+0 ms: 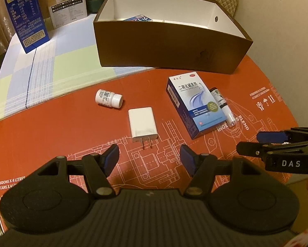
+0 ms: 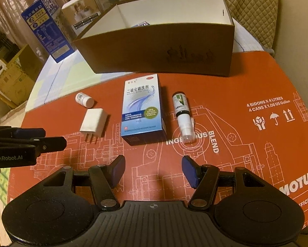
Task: Organize rigid objects
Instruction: 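Move both tools back over the remaining items on the mat, then grasp the white charger with the left gripper and lift it, then hold the charger in the left tool while the right gripper grasps the brown dropper bottle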
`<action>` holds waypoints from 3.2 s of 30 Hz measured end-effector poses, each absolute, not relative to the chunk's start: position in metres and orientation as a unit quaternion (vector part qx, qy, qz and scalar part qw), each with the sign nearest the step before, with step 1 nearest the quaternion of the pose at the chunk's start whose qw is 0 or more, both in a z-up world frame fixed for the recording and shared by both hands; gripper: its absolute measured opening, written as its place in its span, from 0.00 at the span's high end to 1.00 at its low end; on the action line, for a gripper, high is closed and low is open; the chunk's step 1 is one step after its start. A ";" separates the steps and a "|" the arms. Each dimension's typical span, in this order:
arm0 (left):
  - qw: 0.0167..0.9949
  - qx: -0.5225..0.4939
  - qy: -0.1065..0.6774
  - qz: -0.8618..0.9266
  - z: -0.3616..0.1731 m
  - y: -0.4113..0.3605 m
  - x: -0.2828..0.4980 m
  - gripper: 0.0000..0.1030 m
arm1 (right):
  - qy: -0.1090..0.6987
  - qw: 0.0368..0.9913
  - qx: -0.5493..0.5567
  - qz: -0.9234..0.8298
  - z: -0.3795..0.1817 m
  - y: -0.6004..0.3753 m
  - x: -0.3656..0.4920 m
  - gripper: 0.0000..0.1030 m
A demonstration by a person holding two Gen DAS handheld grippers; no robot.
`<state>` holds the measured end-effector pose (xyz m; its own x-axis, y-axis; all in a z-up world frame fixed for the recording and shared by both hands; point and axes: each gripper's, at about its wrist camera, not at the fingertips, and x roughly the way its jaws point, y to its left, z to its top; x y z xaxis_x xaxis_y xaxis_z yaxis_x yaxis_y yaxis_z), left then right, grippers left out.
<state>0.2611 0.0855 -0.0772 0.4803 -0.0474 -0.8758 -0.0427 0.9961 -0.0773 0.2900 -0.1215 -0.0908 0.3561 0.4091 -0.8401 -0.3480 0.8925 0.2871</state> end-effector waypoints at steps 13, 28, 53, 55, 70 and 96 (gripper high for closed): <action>0.857 -0.054 0.512 0.012 -0.100 0.089 0.276 0.40 | 0.506 0.837 0.025 0.206 -0.105 -0.139 0.310 0.44; 0.848 -0.036 0.528 0.022 -0.135 0.086 0.316 0.40 | 0.506 0.837 0.030 0.207 -0.122 -0.149 0.337 0.44; 0.849 -0.014 0.527 0.037 -0.159 0.083 0.346 0.64 | 0.489 0.834 -0.041 0.253 -0.149 -0.121 0.379 0.49; 0.850 -0.014 0.525 0.038 -0.159 0.083 0.345 0.64 | 0.480 0.837 -0.052 0.259 -0.149 -0.117 0.379 0.53; 0.853 -0.008 0.520 0.033 -0.158 0.081 0.337 0.64 | 0.458 0.840 -0.105 0.271 -0.153 -0.104 0.373 0.81; 0.846 -0.003 0.533 0.021 -0.157 0.077 0.319 0.64 | 0.459 0.840 -0.115 0.267 -0.152 -0.105 0.353 0.80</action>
